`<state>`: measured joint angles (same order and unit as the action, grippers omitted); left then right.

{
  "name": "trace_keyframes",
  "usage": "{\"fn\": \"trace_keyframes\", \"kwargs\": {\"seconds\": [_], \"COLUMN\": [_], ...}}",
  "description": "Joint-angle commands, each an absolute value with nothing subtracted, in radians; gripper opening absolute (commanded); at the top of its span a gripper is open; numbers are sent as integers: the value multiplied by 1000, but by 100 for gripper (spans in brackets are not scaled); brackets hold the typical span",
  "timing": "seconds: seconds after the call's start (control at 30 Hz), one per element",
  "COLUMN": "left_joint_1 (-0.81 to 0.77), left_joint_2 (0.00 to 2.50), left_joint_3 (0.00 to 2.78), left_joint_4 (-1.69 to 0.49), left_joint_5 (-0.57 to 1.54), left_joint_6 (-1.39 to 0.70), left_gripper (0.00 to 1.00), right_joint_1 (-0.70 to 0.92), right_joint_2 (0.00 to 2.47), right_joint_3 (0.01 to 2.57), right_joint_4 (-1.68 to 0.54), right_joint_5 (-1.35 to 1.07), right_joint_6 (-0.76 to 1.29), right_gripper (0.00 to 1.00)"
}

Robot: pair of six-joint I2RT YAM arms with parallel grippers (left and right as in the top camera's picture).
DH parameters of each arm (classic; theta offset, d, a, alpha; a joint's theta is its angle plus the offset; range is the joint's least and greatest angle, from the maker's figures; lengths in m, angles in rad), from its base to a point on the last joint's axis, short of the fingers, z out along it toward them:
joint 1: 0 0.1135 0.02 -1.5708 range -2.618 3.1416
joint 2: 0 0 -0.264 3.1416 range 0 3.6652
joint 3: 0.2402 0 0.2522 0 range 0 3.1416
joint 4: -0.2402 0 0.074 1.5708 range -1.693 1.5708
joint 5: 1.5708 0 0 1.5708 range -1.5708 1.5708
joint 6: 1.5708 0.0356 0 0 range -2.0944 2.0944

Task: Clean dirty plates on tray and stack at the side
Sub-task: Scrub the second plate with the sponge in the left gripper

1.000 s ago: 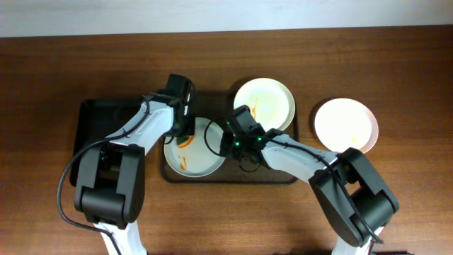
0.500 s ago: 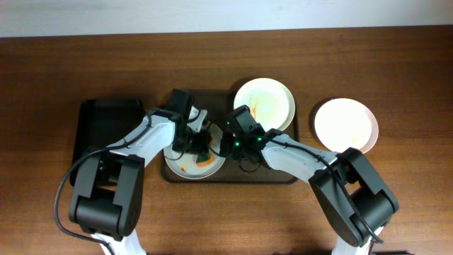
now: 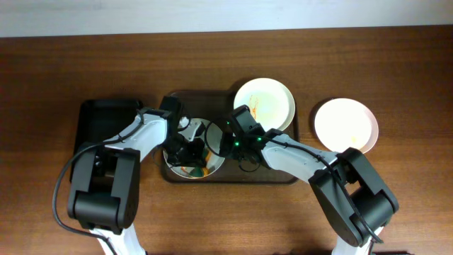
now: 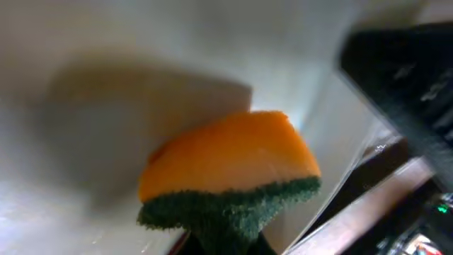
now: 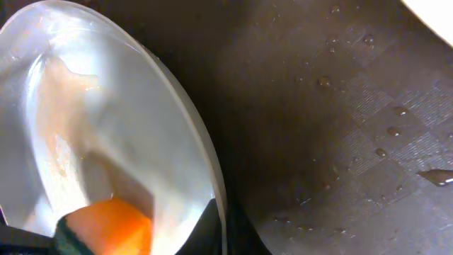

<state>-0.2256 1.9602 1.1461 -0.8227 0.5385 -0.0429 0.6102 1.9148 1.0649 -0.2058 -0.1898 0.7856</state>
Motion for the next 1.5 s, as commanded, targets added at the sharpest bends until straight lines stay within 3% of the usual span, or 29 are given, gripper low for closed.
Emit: {"fn": "trace_keyframes", "kwargs": {"seconds": [0.0,0.1,0.2,0.3,0.37,0.5,0.57,0.67,0.77,0.93,0.97,1.07,1.13,1.23,1.37,1.47], "left_joint_1": [-197,-139,-127,-132,-138,-143,-141,-141,-141,-140,-140,-131,-110,-46,70,80], "left_joint_2": [2047,2047,2047,2047,2047,2047,2047,2047,2047,2047,2047,2047,2048,2048,2047,2047], "left_joint_3": [1110,1154,1208,1216,1216,1216,1216,1222,1326,1811,1942,2030,2030,2030,2030,2030], "left_joint_4": [-717,-616,-693,-863,-988,-971,-854,-685,-783,-1237,-1314,-1341,-1336,-1340,-1368,-1363], "left_joint_5": [423,117,-234,-157,88,371,369,108,-113,-37,-38,-41,-41,-27,24,23], "left_joint_6": [-72,-216,-407,-398,-265,-81,-89,-282,-307,-239,-202,-158,-159,-147,-139,-139], "left_gripper": [0,0,0,0,0,0,0,0,0,0,0,0,0,0,0,0], "right_joint_1": [606,606,606,606,606,606,606,606,606,606,606,609,608,607,609,657], "right_joint_2": [1928,1928,1928,1928,1928,1928,1928,1928,1928,1928,1929,1944,1957,1933,1892,1892], "right_joint_3": [1069,1069,1069,1069,1069,1069,1069,1069,1069,1069,1069,1069,1069,1097,1303,1514], "right_joint_4": [-220,-220,-220,-220,-220,-220,-220,-220,-220,-219,-214,-188,-176,-194,-488,-716], "right_joint_5": [-176,-176,-176,-176,-176,-176,-176,-176,-176,-168,-141,-139,-152,-229,-113,167], "right_joint_6": [791,791,791,791,791,791,791,791,791,790,790,791,791,707,511,395], "right_gripper": [4,4,4,4,4,4,4,4,4,5,14,18,7,4,4,4]}}
